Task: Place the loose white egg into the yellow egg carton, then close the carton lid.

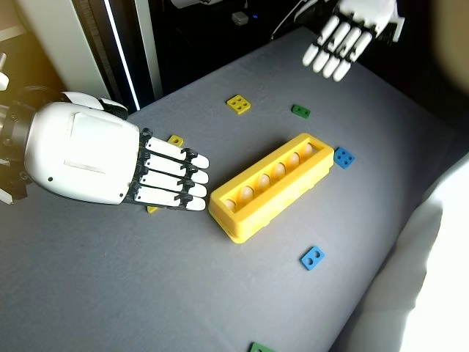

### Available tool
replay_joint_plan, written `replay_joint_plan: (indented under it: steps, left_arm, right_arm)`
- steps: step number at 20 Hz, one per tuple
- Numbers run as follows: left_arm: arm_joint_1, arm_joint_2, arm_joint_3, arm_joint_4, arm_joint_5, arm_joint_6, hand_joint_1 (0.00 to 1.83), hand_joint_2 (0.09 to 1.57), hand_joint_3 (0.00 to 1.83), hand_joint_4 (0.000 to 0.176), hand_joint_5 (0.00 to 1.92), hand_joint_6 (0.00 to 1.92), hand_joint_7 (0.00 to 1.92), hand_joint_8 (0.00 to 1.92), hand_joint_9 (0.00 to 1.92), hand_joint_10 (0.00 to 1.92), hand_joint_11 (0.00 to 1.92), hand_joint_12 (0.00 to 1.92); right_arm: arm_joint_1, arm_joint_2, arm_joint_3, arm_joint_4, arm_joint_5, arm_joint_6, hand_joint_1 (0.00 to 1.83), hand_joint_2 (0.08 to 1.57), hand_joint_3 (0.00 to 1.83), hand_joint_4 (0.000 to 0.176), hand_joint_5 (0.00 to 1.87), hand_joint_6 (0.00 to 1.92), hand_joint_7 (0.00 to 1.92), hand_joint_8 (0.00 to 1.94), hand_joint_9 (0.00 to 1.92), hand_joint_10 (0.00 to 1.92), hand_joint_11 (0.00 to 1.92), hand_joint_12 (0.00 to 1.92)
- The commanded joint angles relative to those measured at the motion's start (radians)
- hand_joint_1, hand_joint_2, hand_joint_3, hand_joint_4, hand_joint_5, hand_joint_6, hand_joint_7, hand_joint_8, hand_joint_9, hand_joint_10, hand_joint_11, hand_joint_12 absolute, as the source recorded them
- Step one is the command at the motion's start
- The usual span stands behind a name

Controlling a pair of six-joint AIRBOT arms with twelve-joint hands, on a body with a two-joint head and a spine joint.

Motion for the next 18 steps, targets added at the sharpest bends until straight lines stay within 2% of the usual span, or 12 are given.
replay_joint_plan:
  steps: [1, 4, 9, 12, 14, 18]
  left_arm:
    - [-0.014, 0.019, 0.005, -0.066, -0.048, -0.022, 0.00, 1.11, 0.00, 0.000, 0.00, 0.00, 0.00, 0.00, 0.00, 0.00, 0.00, 0.00]
    - [-0.014, 0.021, 0.014, -0.066, -0.019, -0.017, 0.00, 1.12, 0.00, 0.000, 0.00, 0.00, 0.00, 0.00, 0.00, 0.00, 0.00, 0.00]
    - [-0.009, 0.016, -0.004, -0.049, 0.054, 0.015, 0.00, 1.16, 0.01, 0.000, 0.00, 0.00, 0.00, 0.00, 0.00, 0.00, 0.00, 0.00]
    - [-0.004, 0.010, -0.018, -0.019, 0.064, 0.008, 0.00, 1.16, 0.01, 0.000, 0.00, 0.00, 0.00, 0.00, 0.00, 0.00, 0.00, 0.00]
    - [-0.010, 0.009, -0.030, -0.004, 0.102, -0.061, 0.00, 1.17, 0.01, 0.000, 0.00, 0.00, 0.00, 0.00, 0.00, 0.00, 0.00, 0.00]
    - [-0.008, 0.009, -0.039, -0.025, 0.143, -0.056, 0.00, 1.15, 0.00, 0.000, 0.00, 0.00, 0.00, 0.00, 0.00, 0.00, 0.00, 0.00]
  right_arm:
    - [0.017, 0.013, -0.001, 0.042, 0.049, 0.006, 0.27, 0.87, 0.00, 0.000, 0.00, 0.00, 0.00, 0.00, 0.00, 0.00, 0.00, 0.00]
    - [0.020, 0.013, -0.001, 0.042, 0.049, 0.006, 0.26, 0.88, 0.01, 0.000, 0.00, 0.00, 0.00, 0.00, 0.00, 0.00, 0.00, 0.00]
    - [0.022, 0.013, -0.001, 0.042, 0.050, 0.006, 0.18, 1.00, 0.02, 0.000, 0.00, 0.00, 0.00, 0.00, 0.00, 0.00, 0.00, 0.00]
    - [0.023, 0.013, -0.001, 0.042, 0.050, 0.006, 0.09, 1.09, 0.02, 0.000, 0.00, 0.00, 0.00, 0.00, 0.00, 0.00, 0.00, 0.00]
    - [0.023, 0.013, -0.001, 0.042, 0.053, 0.006, 0.06, 1.09, 0.01, 0.000, 0.00, 0.00, 0.00, 0.00, 0.00, 0.00, 0.00, 0.00]
    - [0.023, 0.013, -0.001, 0.042, 0.053, 0.006, 0.00, 1.20, 0.01, 0.000, 0.00, 0.00, 0.00, 0.00, 0.00, 0.00, 0.00, 0.00]
